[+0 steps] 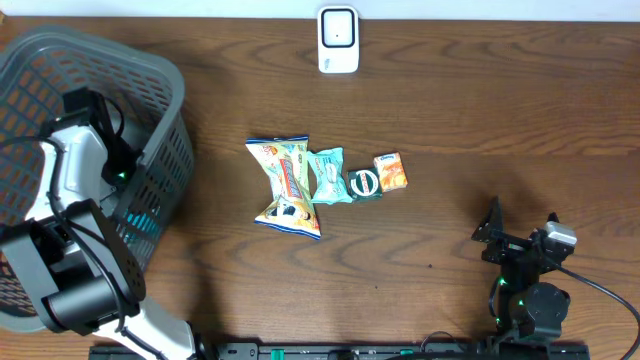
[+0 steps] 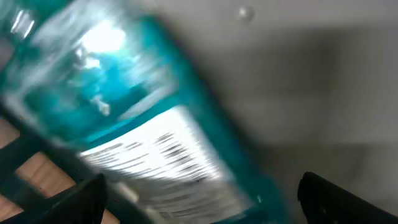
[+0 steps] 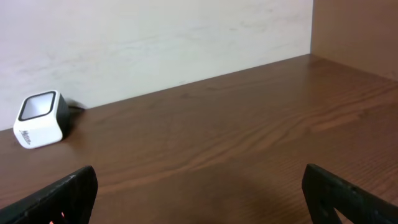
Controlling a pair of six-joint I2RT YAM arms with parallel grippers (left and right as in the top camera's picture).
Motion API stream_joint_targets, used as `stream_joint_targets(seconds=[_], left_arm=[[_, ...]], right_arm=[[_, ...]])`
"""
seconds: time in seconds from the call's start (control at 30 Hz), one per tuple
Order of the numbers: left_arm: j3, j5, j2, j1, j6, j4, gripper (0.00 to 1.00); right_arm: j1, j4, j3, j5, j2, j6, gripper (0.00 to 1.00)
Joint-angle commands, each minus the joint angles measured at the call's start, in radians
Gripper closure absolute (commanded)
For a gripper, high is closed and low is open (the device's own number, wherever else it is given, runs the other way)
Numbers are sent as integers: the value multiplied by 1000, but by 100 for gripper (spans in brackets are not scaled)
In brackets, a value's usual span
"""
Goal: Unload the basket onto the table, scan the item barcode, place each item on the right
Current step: 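Reach the left gripper into the basket and grasp the blue Listerine bottle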
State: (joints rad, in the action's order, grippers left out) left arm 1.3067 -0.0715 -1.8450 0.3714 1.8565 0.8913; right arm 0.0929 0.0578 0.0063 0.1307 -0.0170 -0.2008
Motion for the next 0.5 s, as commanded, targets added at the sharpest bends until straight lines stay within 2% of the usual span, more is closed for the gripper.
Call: stream_joint_targets(seconds=[0.0, 0.1, 0.27, 0.47], left_arm=[[-73, 77, -31, -15, 34, -6, 2], [-82, 168, -31, -15, 16, -8, 2], [-82, 300, -31, -15, -94, -19, 2], [-82, 335, -31, -15, -201, -18, 1]], right_arm=[[-8, 3, -1, 5, 4, -4, 1], [-8, 3, -1, 6, 4, -4, 1], [-8, 3, -1, 6, 4, -4, 1], [-8, 3, -1, 6, 4, -4, 1]])
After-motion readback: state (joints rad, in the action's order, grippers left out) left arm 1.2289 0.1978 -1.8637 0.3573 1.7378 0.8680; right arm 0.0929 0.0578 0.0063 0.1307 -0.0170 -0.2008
